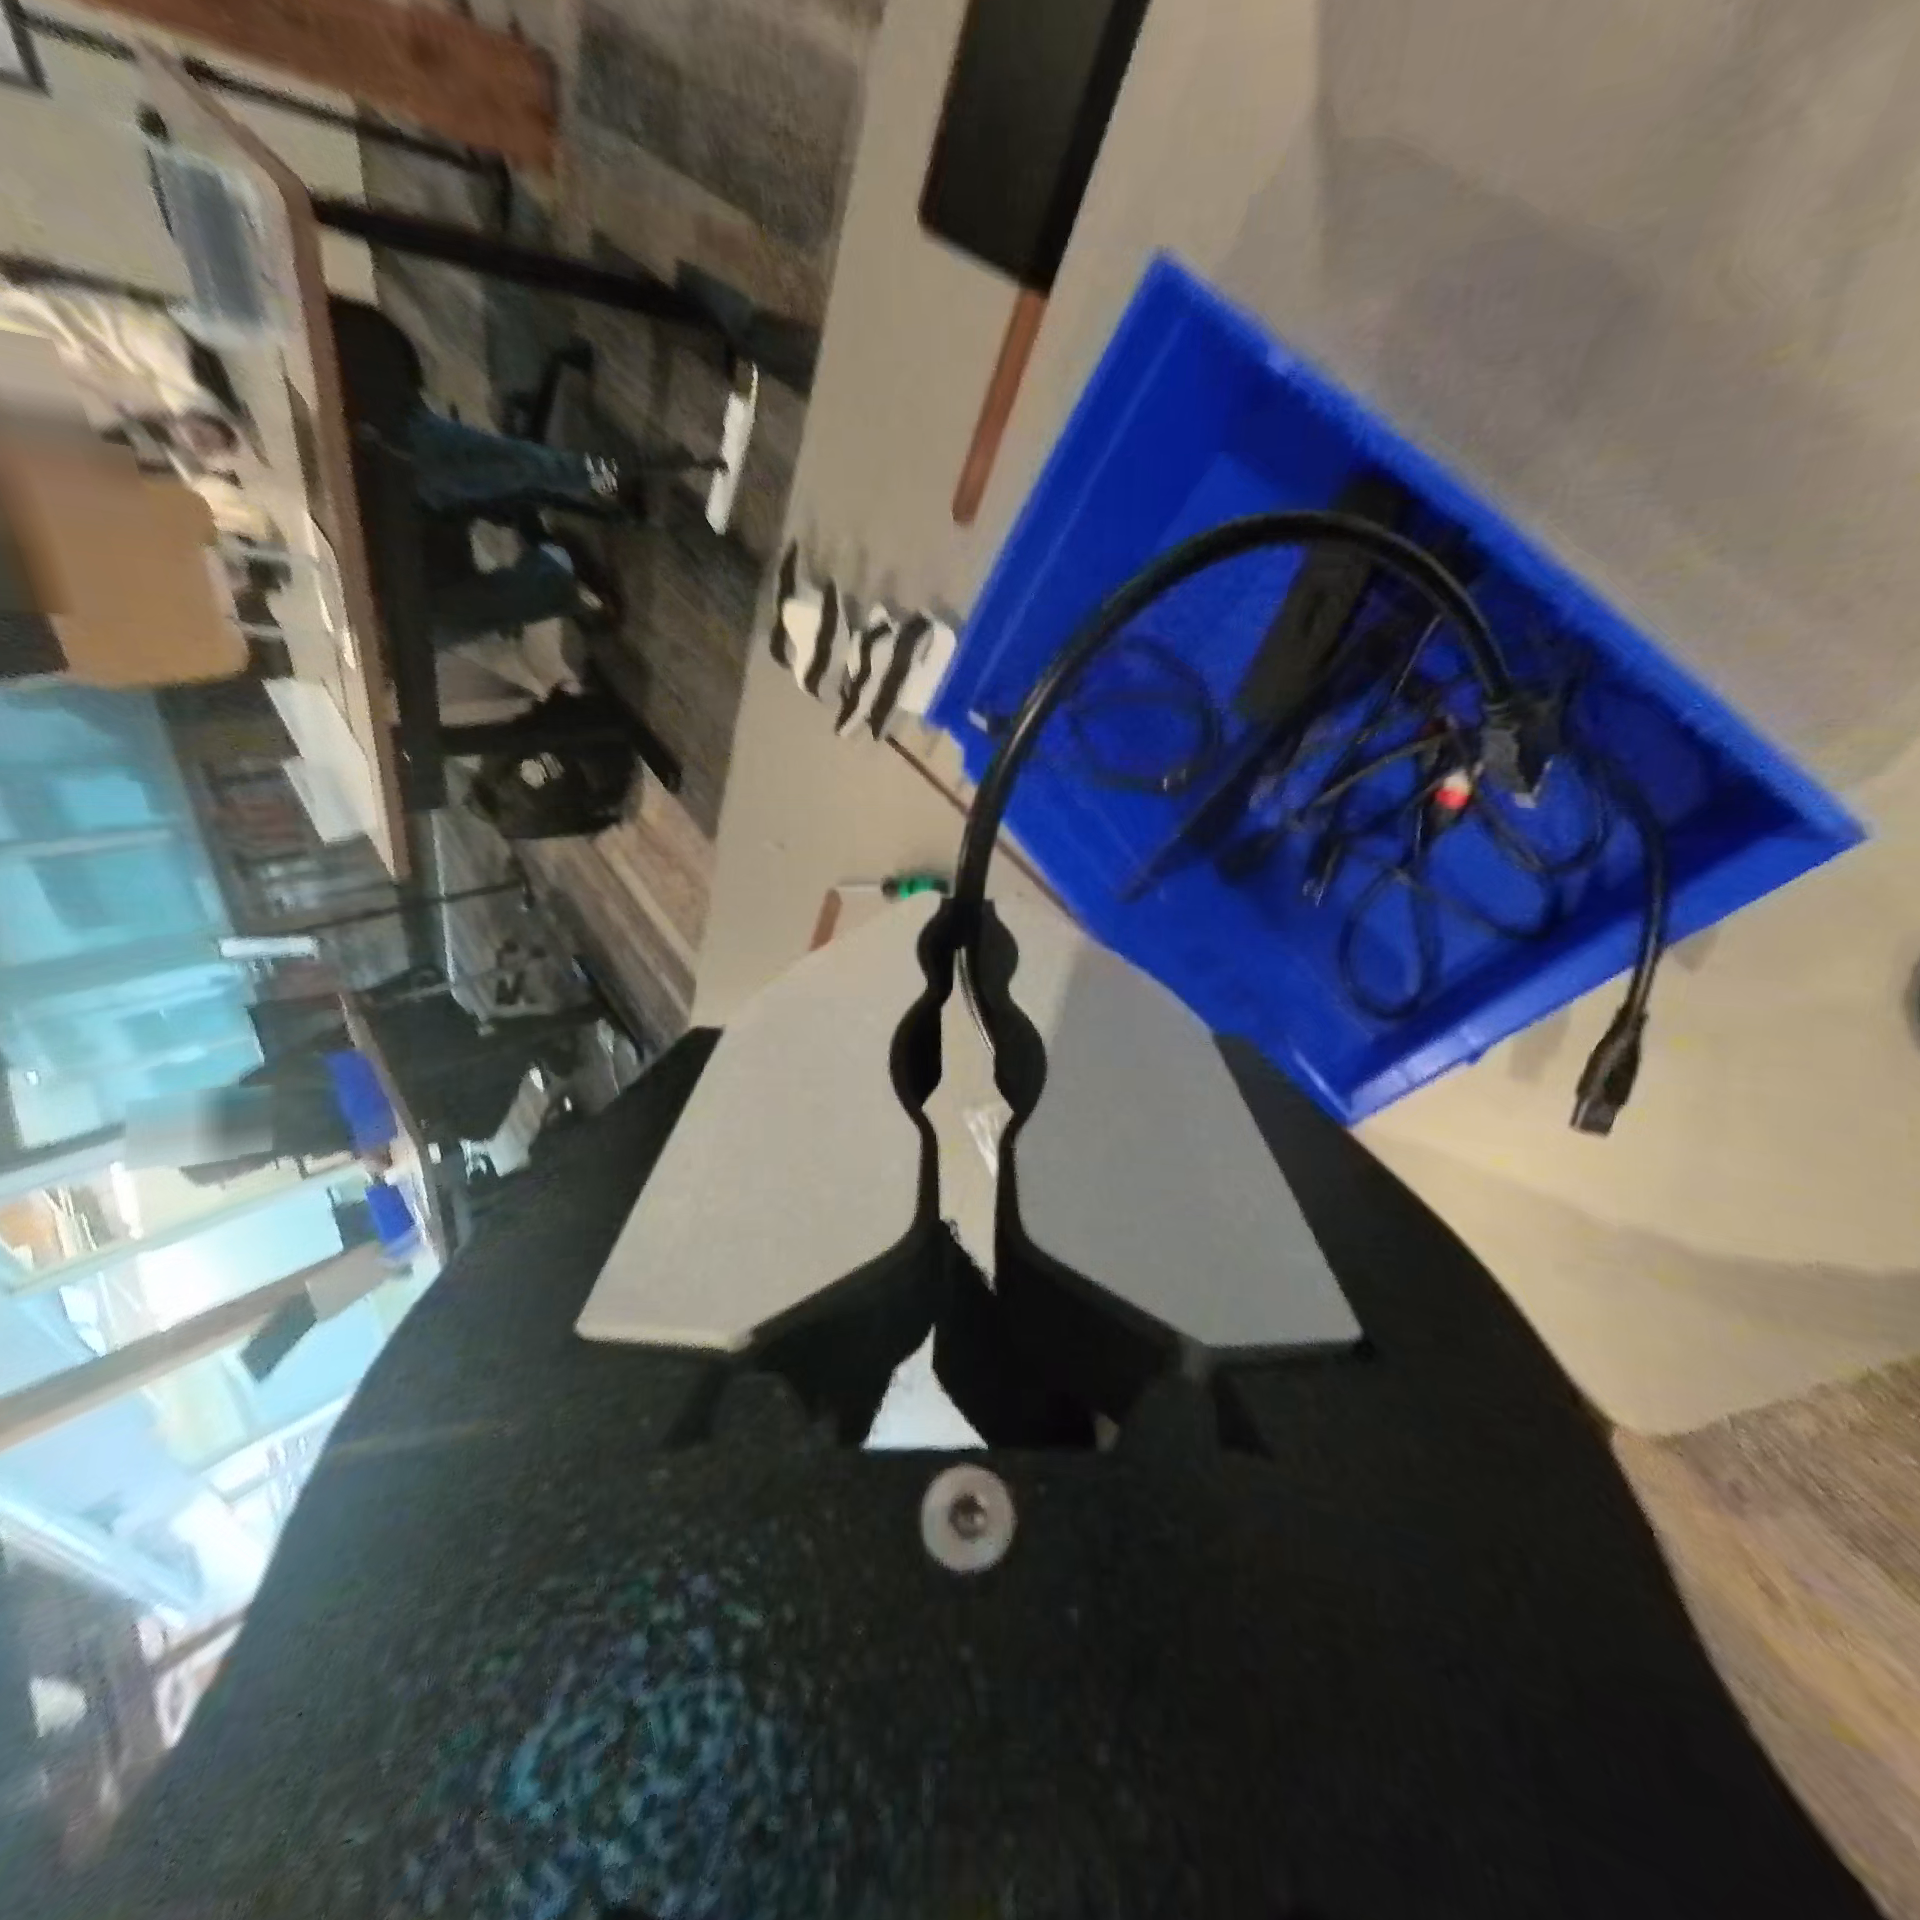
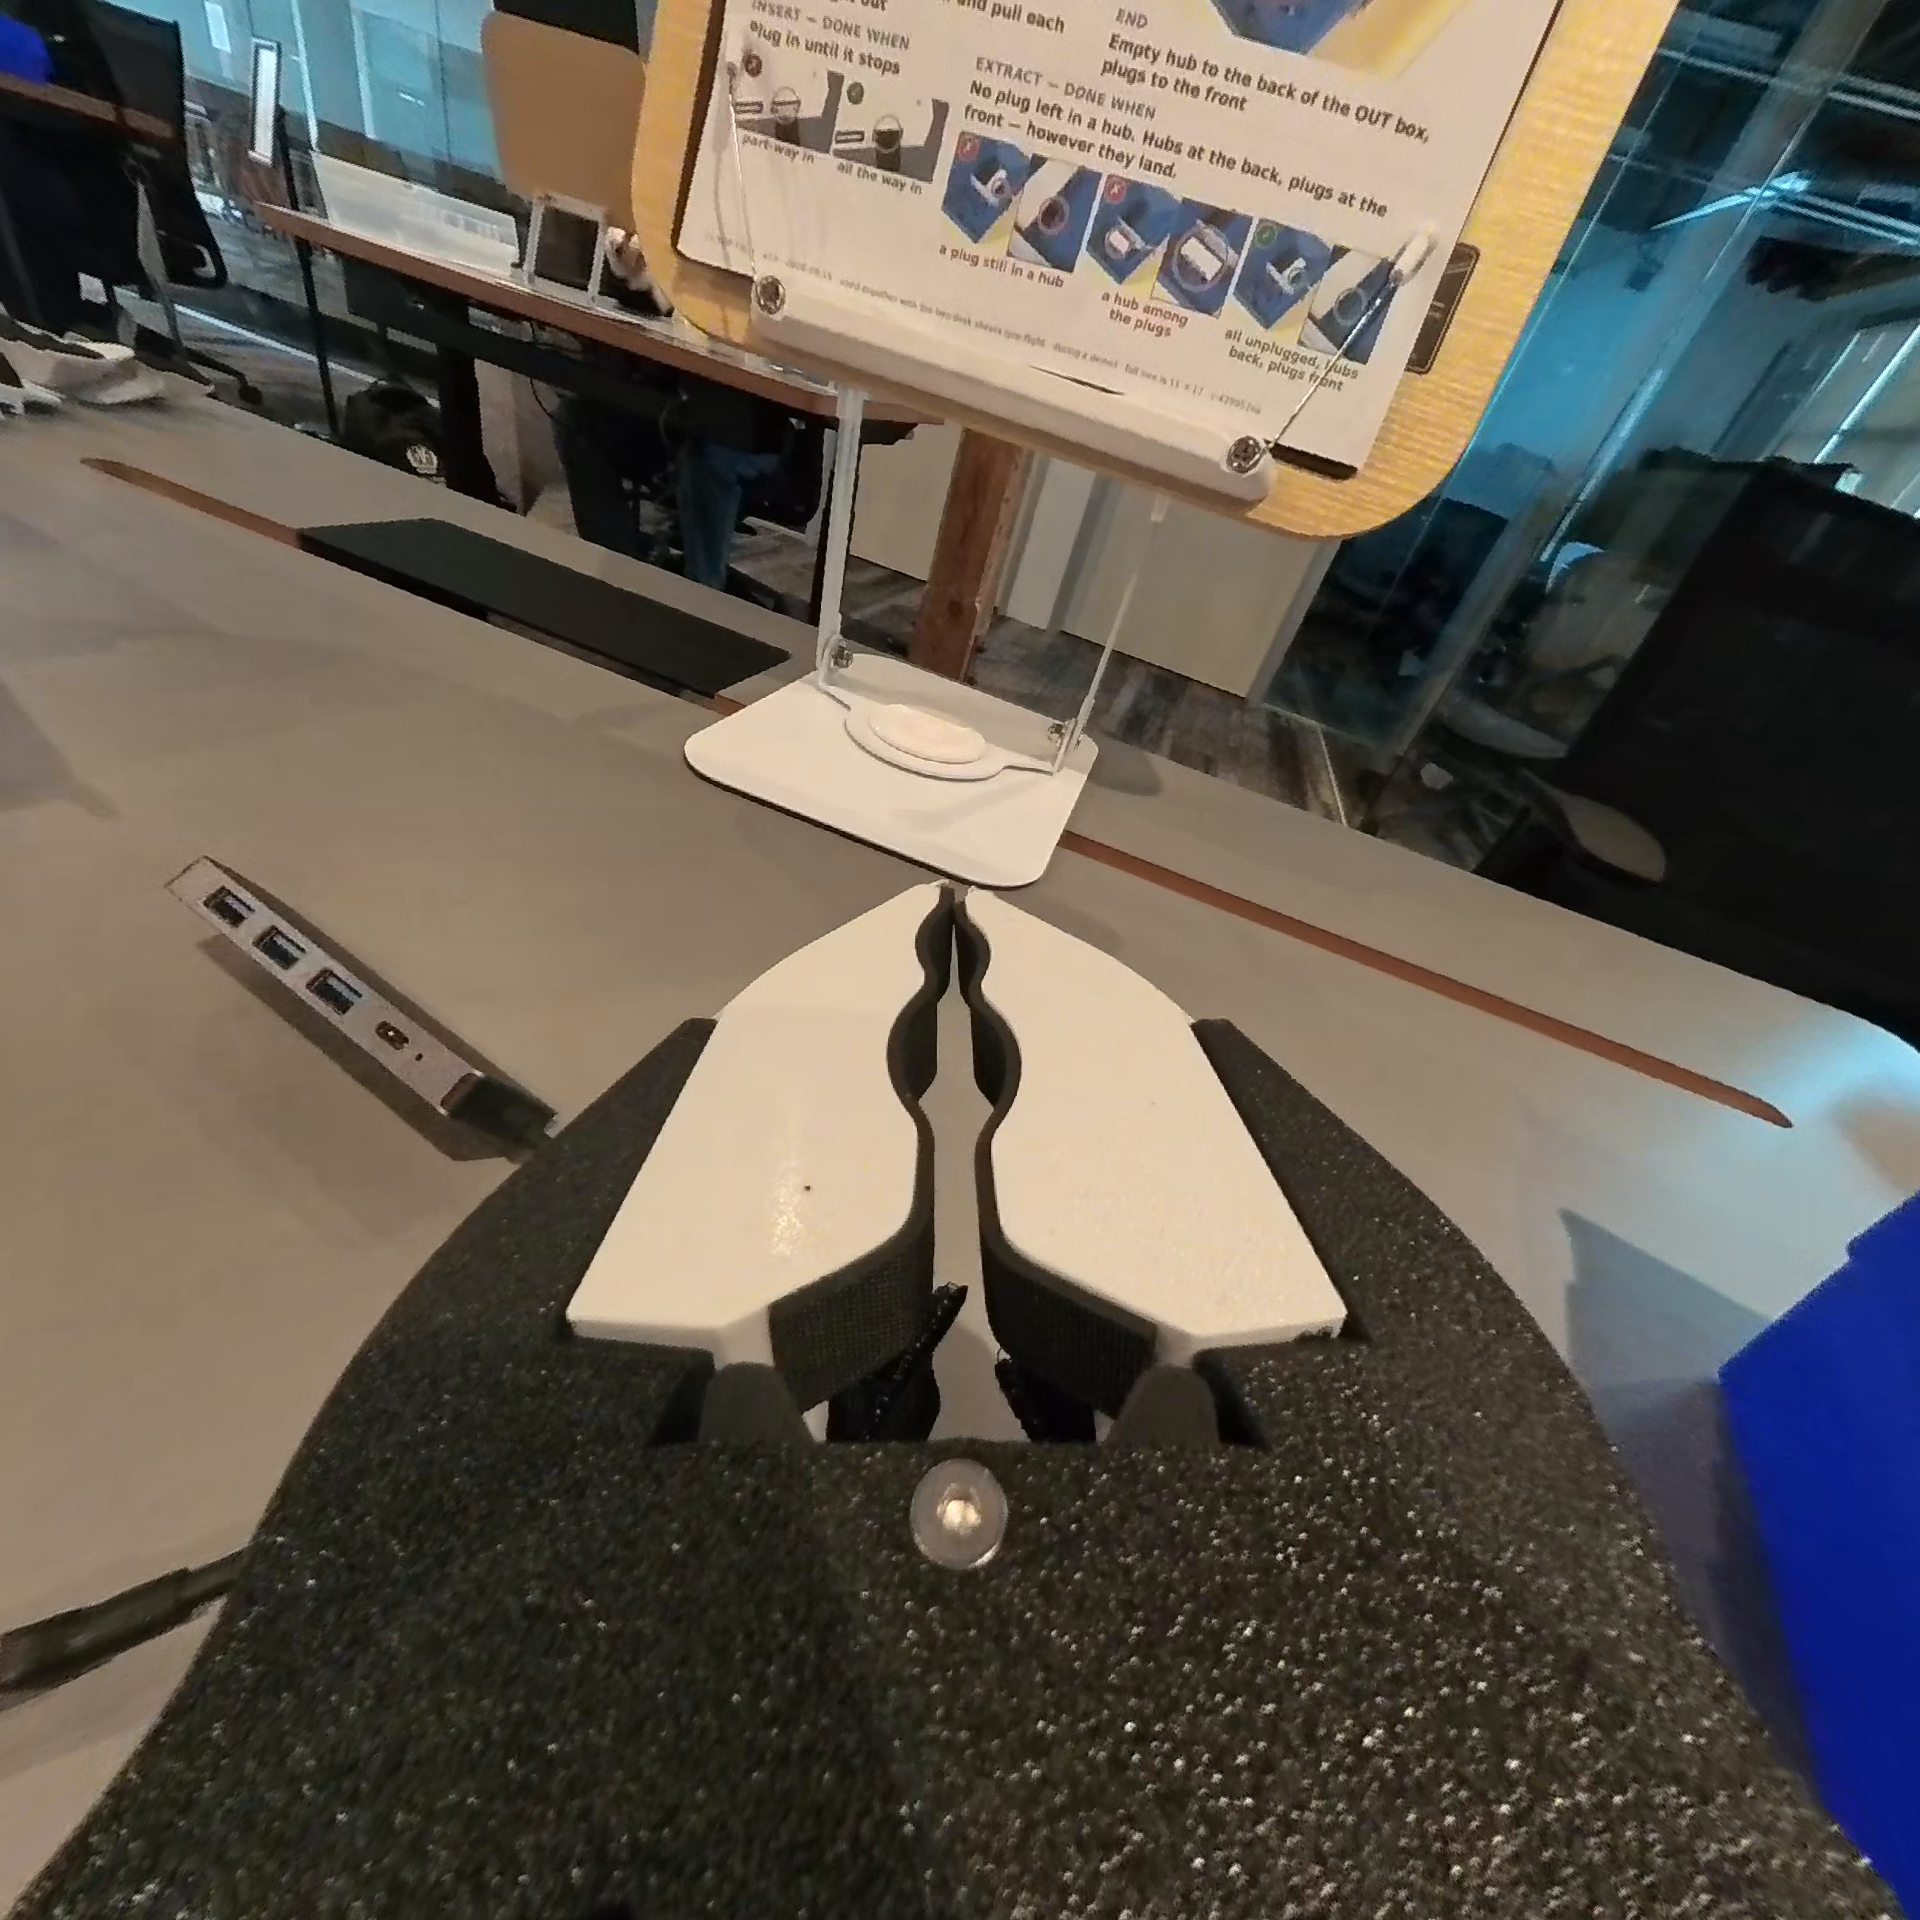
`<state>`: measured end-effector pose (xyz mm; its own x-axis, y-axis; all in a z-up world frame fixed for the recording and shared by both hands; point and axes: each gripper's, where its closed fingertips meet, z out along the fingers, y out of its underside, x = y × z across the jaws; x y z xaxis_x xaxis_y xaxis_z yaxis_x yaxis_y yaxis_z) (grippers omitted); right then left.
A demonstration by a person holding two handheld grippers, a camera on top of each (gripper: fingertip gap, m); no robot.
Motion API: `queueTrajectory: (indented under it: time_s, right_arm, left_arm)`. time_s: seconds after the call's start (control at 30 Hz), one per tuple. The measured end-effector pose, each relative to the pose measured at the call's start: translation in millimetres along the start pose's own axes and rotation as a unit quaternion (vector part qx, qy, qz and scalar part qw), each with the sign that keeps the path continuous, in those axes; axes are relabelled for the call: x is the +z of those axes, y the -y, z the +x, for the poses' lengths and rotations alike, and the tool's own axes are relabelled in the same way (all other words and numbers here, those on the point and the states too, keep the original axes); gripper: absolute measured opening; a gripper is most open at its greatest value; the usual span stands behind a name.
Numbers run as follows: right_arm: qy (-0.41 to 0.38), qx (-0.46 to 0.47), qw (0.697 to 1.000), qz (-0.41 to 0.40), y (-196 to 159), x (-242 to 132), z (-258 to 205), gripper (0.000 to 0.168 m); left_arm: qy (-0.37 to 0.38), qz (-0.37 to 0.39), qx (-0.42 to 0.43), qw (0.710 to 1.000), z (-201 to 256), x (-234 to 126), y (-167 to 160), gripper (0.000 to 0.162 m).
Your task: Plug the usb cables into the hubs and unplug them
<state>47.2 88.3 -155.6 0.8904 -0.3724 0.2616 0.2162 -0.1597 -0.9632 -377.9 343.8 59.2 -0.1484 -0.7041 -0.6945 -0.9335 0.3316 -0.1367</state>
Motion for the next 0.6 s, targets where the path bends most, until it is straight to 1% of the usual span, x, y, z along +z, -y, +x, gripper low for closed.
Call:
queueTrajectory:
  time_s: [0.07, 0.17, 0.23, 0.33, 0.47, 0.6]
  right_arm:
    - [-0.001, 0.001, 1.0, 0.001, 0.4, -0.4, 0.6, 0.0]
    - [-0.005, -0.002, 1.0, 0.002, 0.9, -1.0, 2.7, 0.0]
    - [-0.008, -0.002, 1.0, 0.002, 0.6, -1.4, 4.0, 0.0]
    - [-0.008, 0.002, 1.0, 0.002, -0.1, -1.3, 4.6, 0.0]
    - [-0.006, 0.0, 1.0, 0.009, 3.8, -0.5, 4.5, 0.0]
    - [-0.004, 0.001, 1.0, 0.008, 3.5, 0.4, 3.5, 0.0]
  left_arm:
    - [-0.007, 0.041, 0.015, 0.999, 4.5, -9.4, 30.9, 0.004]
    - [-0.04, 0.1, 0.043, 0.993, 27.3, -15.0, 82.2, 0.004]
    - [-0.07, 0.119, 0.059, 0.989, 50.4, -11.0, 112.9, 0.004]
    - [-0.11, 0.139, 0.093, 0.98, 85.9, 4.3, 151.6, 0.004]
    - [-0.162, 0.157, 0.113, 0.968, 123.8, 31.6, 188.3, 0.004]
    - [-0.225, 0.165, 0.09, 0.956, 158.8, 61.9, 206.0, 0.004]
